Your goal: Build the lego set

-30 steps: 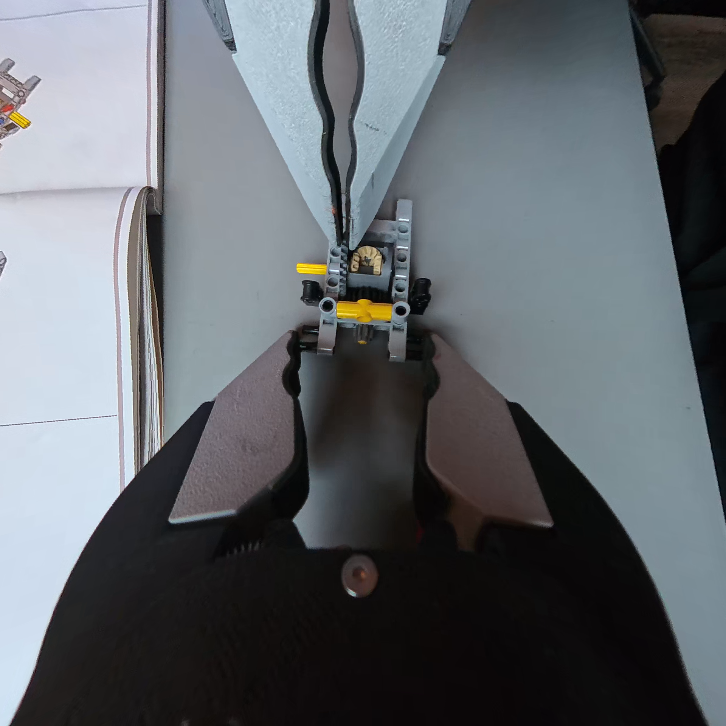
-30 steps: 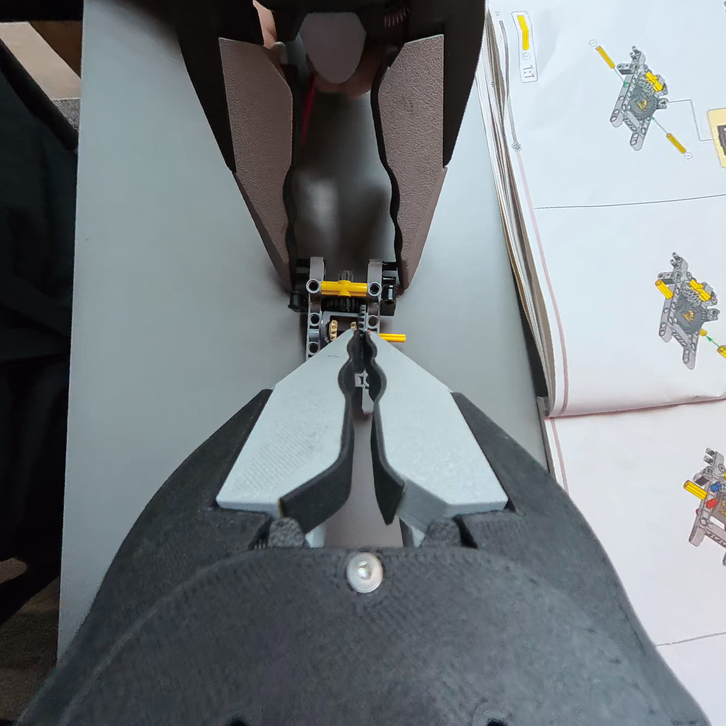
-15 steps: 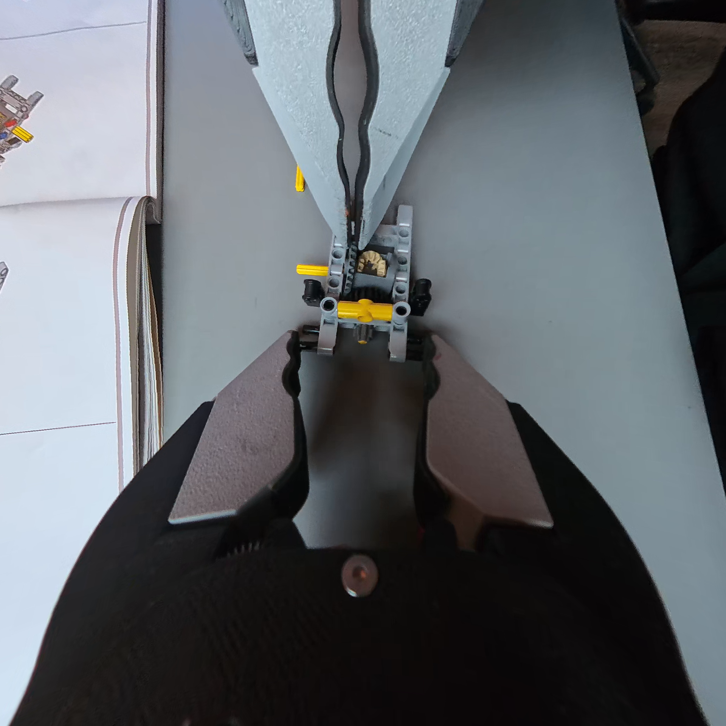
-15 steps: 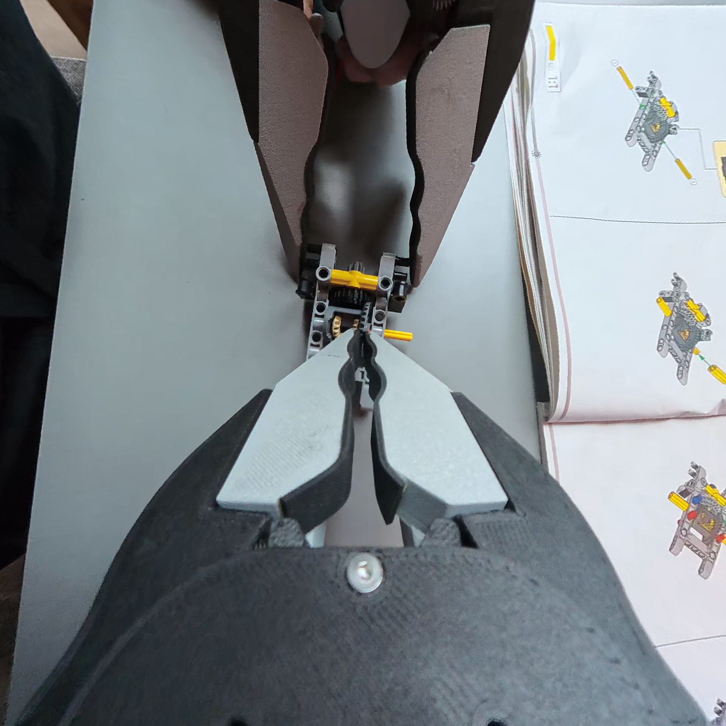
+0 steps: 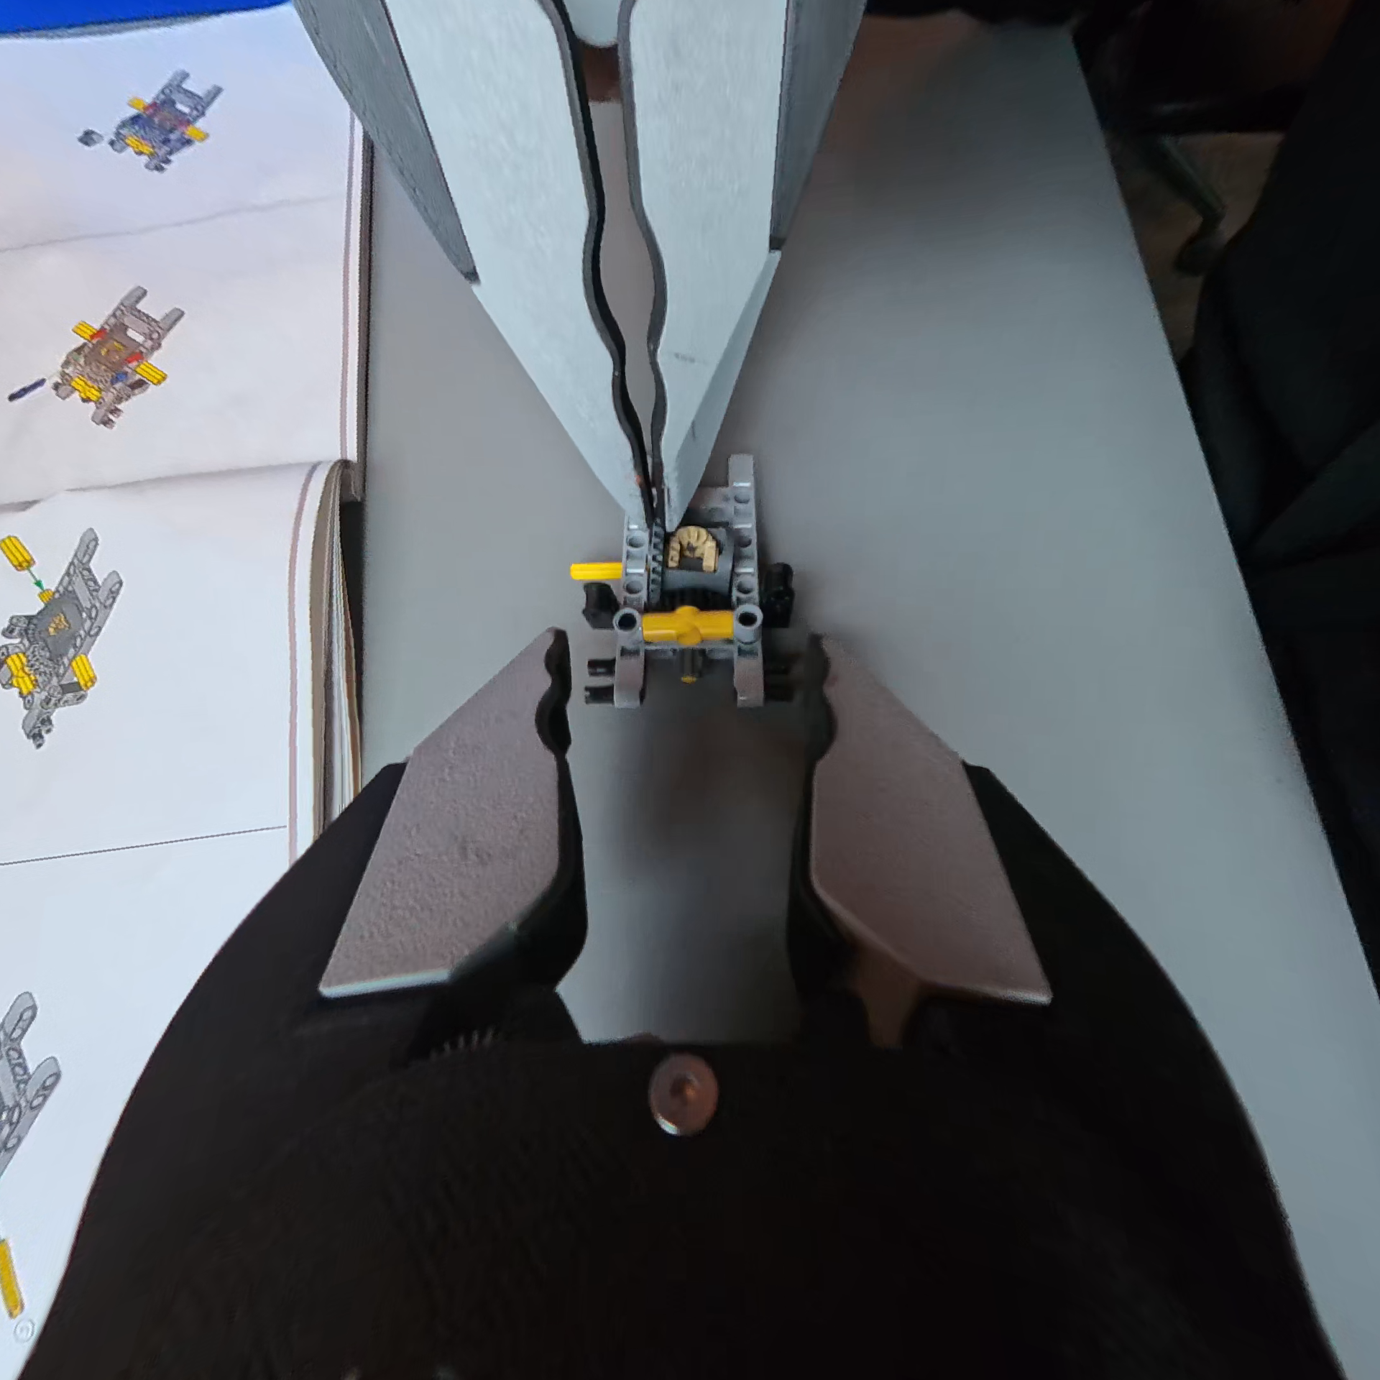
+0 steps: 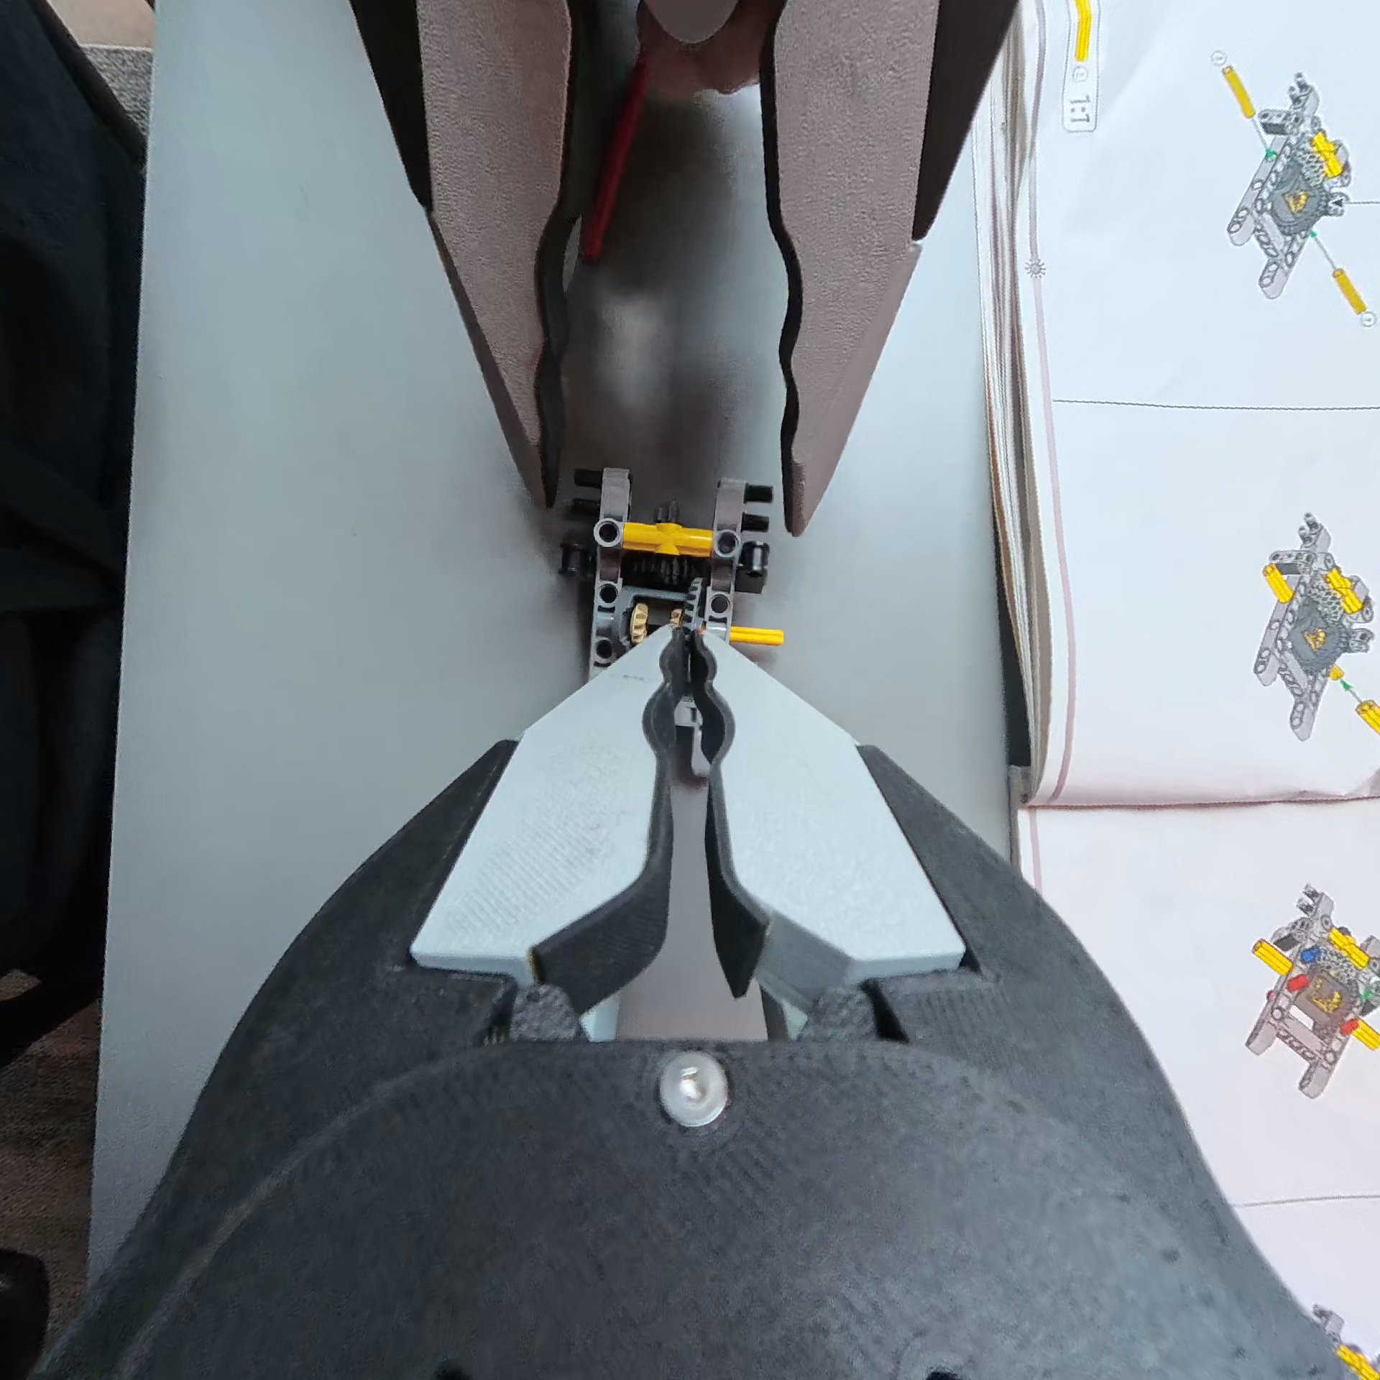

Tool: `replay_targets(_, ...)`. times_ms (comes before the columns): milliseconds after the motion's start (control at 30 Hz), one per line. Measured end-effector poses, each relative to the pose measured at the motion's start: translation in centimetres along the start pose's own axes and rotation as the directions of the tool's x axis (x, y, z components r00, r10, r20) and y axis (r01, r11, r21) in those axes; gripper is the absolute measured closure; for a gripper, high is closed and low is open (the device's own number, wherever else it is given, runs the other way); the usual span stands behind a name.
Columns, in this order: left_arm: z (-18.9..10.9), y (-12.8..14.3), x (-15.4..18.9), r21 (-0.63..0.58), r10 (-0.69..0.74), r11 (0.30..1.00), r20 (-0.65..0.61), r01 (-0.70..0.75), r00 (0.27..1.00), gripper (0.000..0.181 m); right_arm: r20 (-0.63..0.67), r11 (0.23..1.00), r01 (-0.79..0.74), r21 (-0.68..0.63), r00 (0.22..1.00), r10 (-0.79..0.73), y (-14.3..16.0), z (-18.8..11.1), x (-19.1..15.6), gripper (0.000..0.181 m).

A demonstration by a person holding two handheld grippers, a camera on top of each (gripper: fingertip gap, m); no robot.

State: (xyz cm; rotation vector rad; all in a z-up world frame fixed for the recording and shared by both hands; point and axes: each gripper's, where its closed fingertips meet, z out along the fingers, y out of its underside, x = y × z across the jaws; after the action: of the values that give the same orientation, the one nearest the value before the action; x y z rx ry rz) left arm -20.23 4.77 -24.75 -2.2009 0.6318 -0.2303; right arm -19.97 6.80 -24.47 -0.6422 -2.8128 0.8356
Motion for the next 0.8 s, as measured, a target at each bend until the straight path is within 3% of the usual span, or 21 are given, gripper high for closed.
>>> replay_targets(300,1.2,-0.9,0.2,-0.052,0.125,0.991,0.056,-0.122,0.991,0.123,0.021,1.0,-0.002,-0.003,1.0,0.002,-0.1,0.0,0.0,0.181)
replay_targets(467,0.3,-2.0,0.6,0.018,0.073,0.997,0.01,-0.073,0.997,0.133,0.012,1.0,0.007,-0.005,1.0,-0.007,-0.2,0.0,0.1,0.181)
replay_targets(800,2.1,-0.9,0.9,-0.058,0.021,0.998,-0.018,-0.022,1.0,0.142,0.024,1.0,0.0,0.03,1.0,-0.001,-0.4,0.3,0.2,0.181)
